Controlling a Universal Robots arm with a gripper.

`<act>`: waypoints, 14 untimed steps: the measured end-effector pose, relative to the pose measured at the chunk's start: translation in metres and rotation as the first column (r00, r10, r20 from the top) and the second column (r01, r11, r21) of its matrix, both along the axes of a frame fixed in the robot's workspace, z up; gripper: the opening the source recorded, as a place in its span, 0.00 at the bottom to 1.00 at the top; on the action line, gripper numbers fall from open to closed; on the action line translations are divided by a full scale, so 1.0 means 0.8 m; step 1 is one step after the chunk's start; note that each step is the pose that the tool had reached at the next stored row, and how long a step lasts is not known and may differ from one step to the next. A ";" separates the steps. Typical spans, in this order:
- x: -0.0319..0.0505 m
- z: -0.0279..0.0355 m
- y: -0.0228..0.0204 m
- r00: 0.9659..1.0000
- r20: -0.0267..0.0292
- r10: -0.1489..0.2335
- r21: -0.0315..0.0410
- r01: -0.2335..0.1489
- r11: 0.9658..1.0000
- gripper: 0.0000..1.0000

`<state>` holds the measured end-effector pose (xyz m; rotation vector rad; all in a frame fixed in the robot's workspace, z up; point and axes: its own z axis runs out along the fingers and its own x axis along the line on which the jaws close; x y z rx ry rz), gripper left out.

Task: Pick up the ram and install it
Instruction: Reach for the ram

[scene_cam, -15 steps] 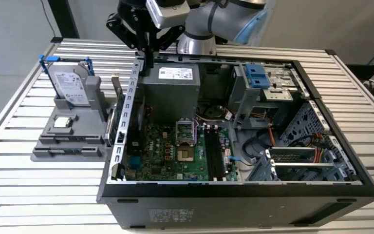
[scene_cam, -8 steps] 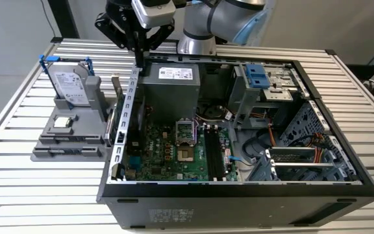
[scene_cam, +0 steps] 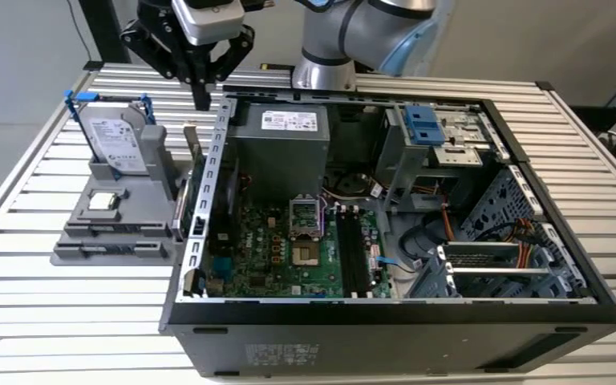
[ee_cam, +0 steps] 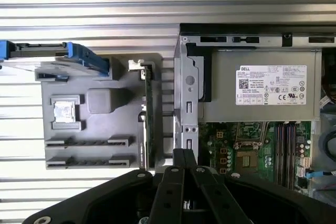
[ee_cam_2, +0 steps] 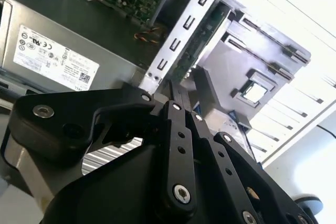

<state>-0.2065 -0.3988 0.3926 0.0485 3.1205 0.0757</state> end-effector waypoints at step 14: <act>-0.066 0.0000 0.0000 1.000 0.000 0.005 0.000 -0.005 1.000 0.00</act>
